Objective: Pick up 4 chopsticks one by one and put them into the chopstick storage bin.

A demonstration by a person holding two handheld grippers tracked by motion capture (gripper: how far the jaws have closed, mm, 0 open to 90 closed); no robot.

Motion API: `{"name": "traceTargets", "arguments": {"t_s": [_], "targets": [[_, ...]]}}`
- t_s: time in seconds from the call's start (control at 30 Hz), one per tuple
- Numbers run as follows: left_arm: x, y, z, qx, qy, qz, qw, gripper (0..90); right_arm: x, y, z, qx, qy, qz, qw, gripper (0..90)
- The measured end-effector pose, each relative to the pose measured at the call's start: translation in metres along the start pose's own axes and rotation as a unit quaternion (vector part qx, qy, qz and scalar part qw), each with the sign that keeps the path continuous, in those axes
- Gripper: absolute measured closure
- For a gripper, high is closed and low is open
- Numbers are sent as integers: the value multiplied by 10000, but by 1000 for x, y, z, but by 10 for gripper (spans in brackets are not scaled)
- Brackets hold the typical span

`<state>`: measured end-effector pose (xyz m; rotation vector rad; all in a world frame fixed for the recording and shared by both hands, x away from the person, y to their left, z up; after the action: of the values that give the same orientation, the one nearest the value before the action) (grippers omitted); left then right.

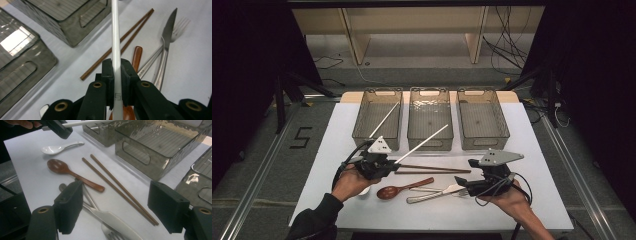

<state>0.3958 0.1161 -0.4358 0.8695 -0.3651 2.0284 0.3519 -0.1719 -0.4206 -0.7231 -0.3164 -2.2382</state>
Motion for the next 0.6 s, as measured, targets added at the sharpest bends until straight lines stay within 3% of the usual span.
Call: {"name": "traceTargets", "arguments": {"t_s": [0.07, 0.33, 0.43, 0.6], "targets": [[2, -3, 1, 86, 53, 15, 9999, 829, 1, 0, 0, -46, 57, 3, 10000, 293], [8, -13, 8, 112, 148, 122, 9998, 829, 4, 4, 1, -313, 261, 77, 9991, 288], [11, -20, 10, 268, 281, 87, 9992, 829, 5, 5, 1, -363, 275, 89, 9989, 288], [14, -35, 14, 407, 353, 240, 9983, 829, 3, 4, 1, -340, 238, 142, 9990, 285]]}}
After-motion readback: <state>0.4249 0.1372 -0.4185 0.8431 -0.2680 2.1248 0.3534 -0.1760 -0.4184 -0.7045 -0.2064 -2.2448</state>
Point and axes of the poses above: each handheld gripper's, and its own axes: x roughly backward along the jaws, z roughly out of its top, y roughly to its right, the point moved 5 cm from there along -x, roughly forward along the jaws, and after that the axes turned 4 degrees about -z, right-handed, at the moved point
